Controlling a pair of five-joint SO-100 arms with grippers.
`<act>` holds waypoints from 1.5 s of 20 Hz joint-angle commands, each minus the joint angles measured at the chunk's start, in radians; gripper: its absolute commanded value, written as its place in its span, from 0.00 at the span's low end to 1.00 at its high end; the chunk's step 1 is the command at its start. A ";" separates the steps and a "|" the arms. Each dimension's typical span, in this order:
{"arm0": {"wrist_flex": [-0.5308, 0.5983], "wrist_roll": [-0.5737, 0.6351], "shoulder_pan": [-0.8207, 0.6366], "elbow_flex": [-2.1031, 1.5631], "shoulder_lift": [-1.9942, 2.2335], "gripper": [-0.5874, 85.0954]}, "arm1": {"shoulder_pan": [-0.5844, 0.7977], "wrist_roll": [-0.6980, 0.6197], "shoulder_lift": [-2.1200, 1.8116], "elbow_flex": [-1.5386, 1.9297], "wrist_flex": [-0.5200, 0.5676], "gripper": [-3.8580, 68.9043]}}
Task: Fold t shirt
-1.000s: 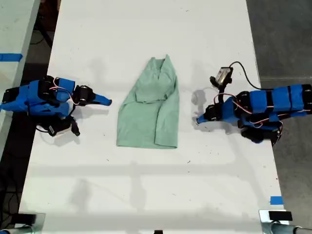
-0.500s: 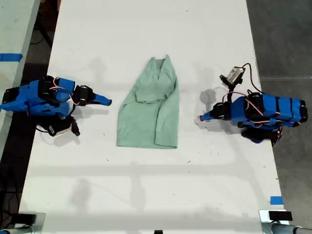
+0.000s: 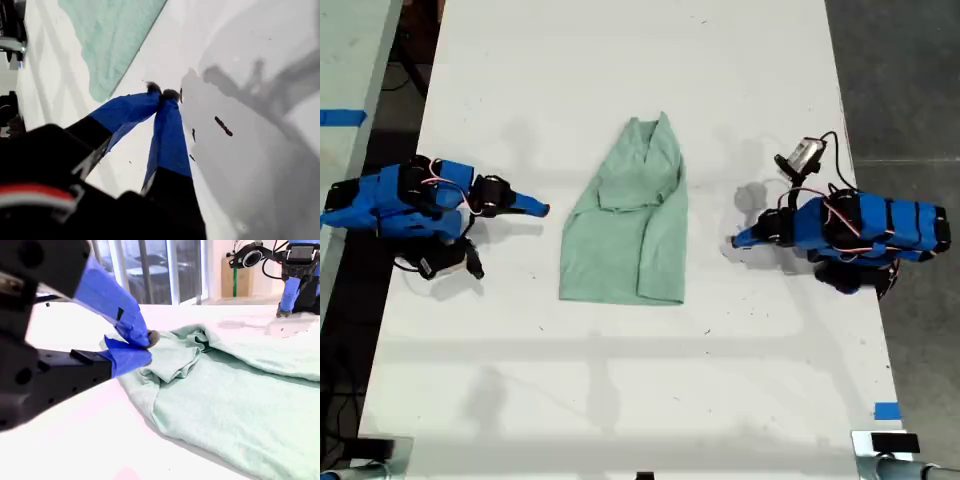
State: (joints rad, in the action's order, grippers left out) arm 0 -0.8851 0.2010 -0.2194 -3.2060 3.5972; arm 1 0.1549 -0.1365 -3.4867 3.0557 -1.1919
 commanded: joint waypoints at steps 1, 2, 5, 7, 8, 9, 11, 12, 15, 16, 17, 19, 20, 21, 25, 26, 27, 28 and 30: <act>-0.002 0.003 0.006 -0.002 0.006 0.01 | 0.009 0.014 -0.017 0.060 -0.008 0.07; -0.002 0.003 0.005 -0.002 0.006 0.01 | 0.009 0.014 -0.017 0.060 -0.009 0.07; -0.002 0.003 0.006 -0.002 0.006 0.01 | 0.009 0.021 -0.017 0.060 -0.011 0.07; -0.002 0.003 0.003 -0.002 0.006 0.01 | 0.009 0.020 -0.017 0.060 -0.012 0.07; -0.002 0.003 0.005 -0.002 0.006 0.01 | 0.009 0.023 -0.017 0.060 -0.012 0.07; -0.002 0.003 0.006 -0.002 0.006 0.01 | 0.009 0.025 -0.017 0.060 -0.012 0.07; -0.002 0.003 0.005 -0.002 0.006 0.01 | 0.011 0.025 -0.017 0.060 -0.014 0.07; -0.002 0.003 0.005 -0.002 0.006 0.01 | 0.011 0.025 -0.017 0.060 -0.014 0.07; -0.002 0.003 0.006 -0.002 0.006 0.01 | 0.011 0.028 -0.017 0.060 -0.014 0.07; -0.002 0.003 0.006 -0.002 0.006 0.01 | 0.011 0.028 -0.017 0.060 -0.015 0.07; -0.002 0.003 0.006 -0.002 0.006 0.01 | 0.008 0.028 -0.017 0.060 -0.015 0.07; -0.002 0.002 0.006 -0.002 0.006 0.01 | 0.011 0.029 -0.017 0.060 -0.015 0.07; -0.002 0.002 0.006 -0.002 0.006 0.01 | 0.011 0.029 -0.017 0.060 -0.015 0.07; -0.002 0.002 0.006 -0.002 0.006 0.01 | 0.011 0.028 -0.017 0.060 -0.015 0.07; -0.002 0.002 0.006 -0.002 0.006 0.01 | 0.011 0.029 -0.017 0.060 -0.017 0.07; -0.002 0.003 0.005 -0.002 0.006 0.01 | 0.009 0.029 -0.017 0.060 -0.017 0.07; -0.002 0.003 0.006 -0.002 0.006 0.01 | 0.009 0.032 -0.017 0.060 -0.017 0.07; -0.002 0.003 0.008 -0.002 0.006 0.01 | 0.009 0.032 -0.017 0.060 -0.017 0.07; -0.002 0.002 0.006 -0.002 0.006 0.01 | 0.011 0.031 -0.017 0.060 -0.017 0.07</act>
State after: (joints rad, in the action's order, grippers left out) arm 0 -0.8851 0.2010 -0.2194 -3.2060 3.5972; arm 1 0.1580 -0.1135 -3.4867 3.0557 -1.2042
